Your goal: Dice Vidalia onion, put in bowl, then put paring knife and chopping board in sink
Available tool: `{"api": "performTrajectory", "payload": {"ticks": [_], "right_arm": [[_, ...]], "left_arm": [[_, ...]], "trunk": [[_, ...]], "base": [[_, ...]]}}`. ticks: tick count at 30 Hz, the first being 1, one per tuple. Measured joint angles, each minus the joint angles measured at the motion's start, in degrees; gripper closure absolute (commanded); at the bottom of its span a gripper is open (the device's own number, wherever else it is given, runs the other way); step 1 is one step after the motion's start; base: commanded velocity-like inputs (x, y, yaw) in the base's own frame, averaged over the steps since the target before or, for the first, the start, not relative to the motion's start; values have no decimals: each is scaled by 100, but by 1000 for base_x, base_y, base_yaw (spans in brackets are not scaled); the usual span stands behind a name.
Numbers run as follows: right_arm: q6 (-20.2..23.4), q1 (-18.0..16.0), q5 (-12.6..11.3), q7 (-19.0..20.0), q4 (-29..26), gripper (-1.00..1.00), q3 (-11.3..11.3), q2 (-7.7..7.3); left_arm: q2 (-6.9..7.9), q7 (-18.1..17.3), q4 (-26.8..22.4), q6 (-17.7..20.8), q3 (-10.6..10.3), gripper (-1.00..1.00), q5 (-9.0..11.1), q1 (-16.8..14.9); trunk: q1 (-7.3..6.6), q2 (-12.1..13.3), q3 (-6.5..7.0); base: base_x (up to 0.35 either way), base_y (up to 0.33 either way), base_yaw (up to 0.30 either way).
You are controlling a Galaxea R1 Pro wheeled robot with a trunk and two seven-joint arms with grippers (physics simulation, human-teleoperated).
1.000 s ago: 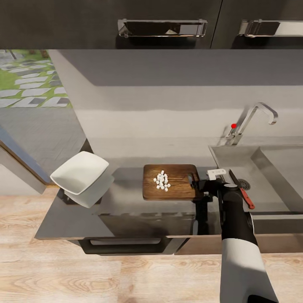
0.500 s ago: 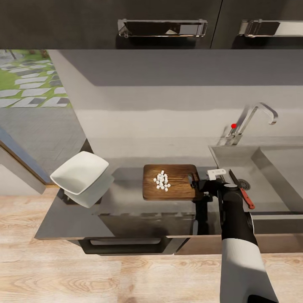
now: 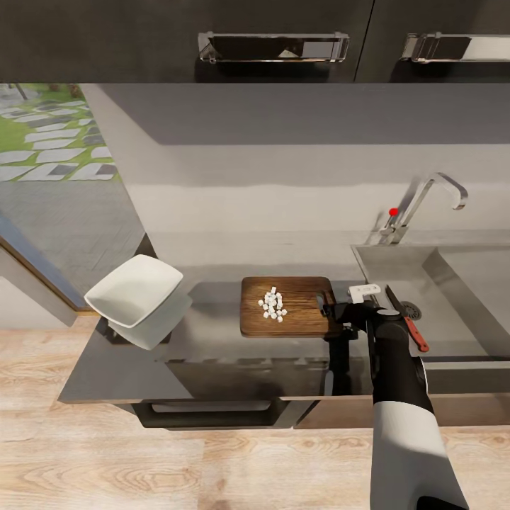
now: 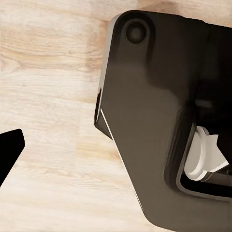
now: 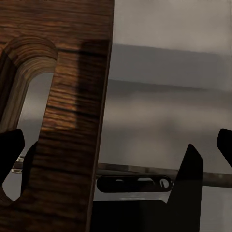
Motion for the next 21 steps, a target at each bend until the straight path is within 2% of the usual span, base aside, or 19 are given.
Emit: {"api": "performTrajectory", "payload": {"ticks": [21], "right_arm": [[14,0,0,-6,0,-100,0,0]], "left_arm": [[0,0,0,0,0,-100,0,-1]], "trunk": [[0,0,29]], "base": [[0,0,0]]}}
